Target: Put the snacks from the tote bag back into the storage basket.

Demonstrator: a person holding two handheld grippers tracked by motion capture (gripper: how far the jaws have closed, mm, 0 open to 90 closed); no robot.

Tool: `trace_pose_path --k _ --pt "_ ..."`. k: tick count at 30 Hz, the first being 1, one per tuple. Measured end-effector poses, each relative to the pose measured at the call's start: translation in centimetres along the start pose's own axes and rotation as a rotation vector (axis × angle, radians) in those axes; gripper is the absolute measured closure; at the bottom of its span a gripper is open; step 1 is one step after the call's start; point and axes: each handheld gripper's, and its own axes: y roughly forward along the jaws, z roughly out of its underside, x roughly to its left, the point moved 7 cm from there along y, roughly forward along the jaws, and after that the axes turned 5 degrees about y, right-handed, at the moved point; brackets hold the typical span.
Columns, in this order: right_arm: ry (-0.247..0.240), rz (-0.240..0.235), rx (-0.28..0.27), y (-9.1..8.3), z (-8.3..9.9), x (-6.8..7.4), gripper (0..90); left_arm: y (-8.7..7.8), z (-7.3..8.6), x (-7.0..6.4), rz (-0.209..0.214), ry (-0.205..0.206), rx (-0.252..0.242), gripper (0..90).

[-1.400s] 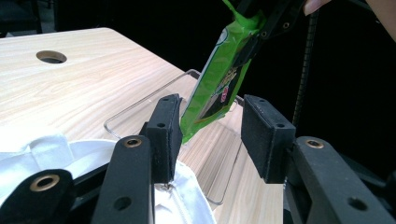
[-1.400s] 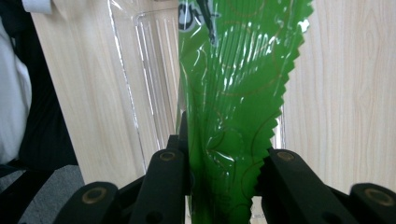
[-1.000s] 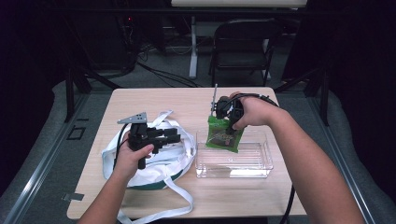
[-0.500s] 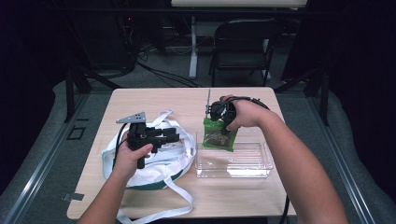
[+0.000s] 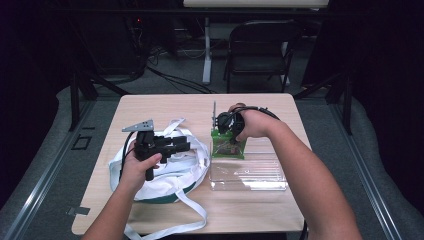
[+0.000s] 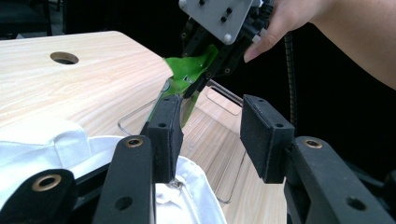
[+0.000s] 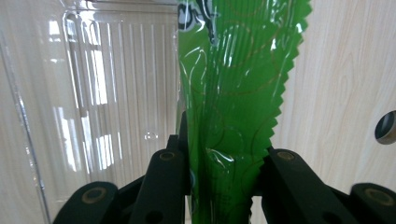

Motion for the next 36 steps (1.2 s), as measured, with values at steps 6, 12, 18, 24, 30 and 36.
trace_pose_path --k 6,12,18,24,30,36 --pt "-0.030 0.013 0.011 0.7 -0.3 -0.2 75.0 0.0 0.0 0.1 -0.003 -0.003 -0.002 58.2" --pt "-0.032 0.012 0.004 1.2 -0.2 -0.7 74.9 -0.1 0.1 0.3 -0.006 -0.004 -0.002 58.3" --pt "-0.047 0.013 0.015 2.0 -0.2 -1.0 74.8 -0.2 0.1 0.4 -0.009 -0.006 -0.004 58.5" --pt "-0.040 0.012 0.013 2.4 -0.4 -1.3 73.9 -0.4 0.0 0.4 -0.014 -0.009 -0.007 58.6" --pt "-0.022 0.051 0.020 2.7 -0.2 -1.7 65.9 -0.3 0.1 0.4 -0.014 -0.006 -0.002 58.6" --pt "0.001 0.071 -0.010 2.2 -0.5 -1.9 57.7 -0.3 0.1 0.4 -0.012 -0.010 0.000 58.6"
